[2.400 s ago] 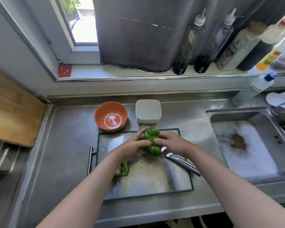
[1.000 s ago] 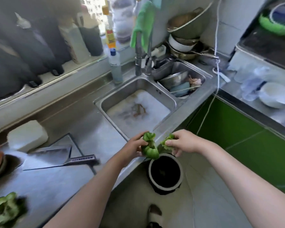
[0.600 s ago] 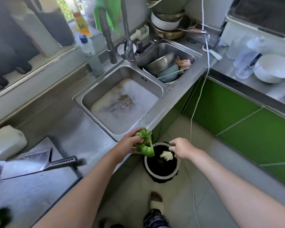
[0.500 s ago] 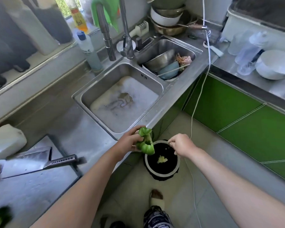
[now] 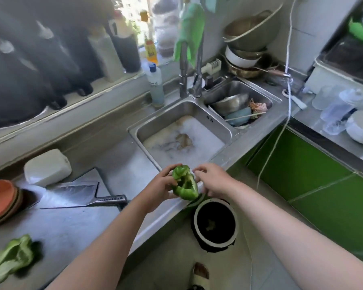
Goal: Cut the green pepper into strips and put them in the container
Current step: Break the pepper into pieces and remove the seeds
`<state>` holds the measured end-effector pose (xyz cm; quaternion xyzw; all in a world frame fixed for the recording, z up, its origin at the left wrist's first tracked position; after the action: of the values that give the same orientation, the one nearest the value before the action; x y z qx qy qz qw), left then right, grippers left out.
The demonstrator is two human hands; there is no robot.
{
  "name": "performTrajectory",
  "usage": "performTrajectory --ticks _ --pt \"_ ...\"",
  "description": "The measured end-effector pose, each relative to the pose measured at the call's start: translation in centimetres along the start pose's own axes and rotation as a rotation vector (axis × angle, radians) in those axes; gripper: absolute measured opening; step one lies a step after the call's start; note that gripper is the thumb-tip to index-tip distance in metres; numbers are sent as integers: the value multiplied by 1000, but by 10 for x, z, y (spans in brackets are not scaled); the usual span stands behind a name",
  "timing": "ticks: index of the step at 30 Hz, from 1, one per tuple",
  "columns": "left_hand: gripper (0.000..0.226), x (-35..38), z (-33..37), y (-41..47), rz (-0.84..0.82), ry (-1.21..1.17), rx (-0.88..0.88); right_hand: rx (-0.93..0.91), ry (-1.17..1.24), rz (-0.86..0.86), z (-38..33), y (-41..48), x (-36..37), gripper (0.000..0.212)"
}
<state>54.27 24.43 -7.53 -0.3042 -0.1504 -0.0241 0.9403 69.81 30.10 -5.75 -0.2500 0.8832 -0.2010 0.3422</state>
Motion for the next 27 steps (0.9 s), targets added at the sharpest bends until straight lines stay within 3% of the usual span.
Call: performTrajectory --ticks 8,15,18,21,27 --pt "68 -140 20 -88 159 -177 75 -117 14 -141 -133 14 130 29" --pt "78 -273 19 -172 288 138 10 -294 -258 -134 -230 18 250 29" --pt "63 -324 18 -199 431 201 -23 -377 -388 -149 -264 12 297 30" --pt "29 -357 10 -215 450 249 -7 -446 -504 -174 -286 8 344 23" --pt "32 -407 -8 -235 588 517 -15 -499 -586 -208 -299 15 396 25"
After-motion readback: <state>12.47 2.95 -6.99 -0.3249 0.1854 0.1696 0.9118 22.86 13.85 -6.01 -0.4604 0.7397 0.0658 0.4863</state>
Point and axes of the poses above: each hand's wrist, its own y-axis towards the middle knuckle, its own x-axis out of the palm, z = x × y, the point moved 8 cm from there along y, towards the middle knuckle, and after that the axes turned 1 degree about -y, right-handed, at the moved point
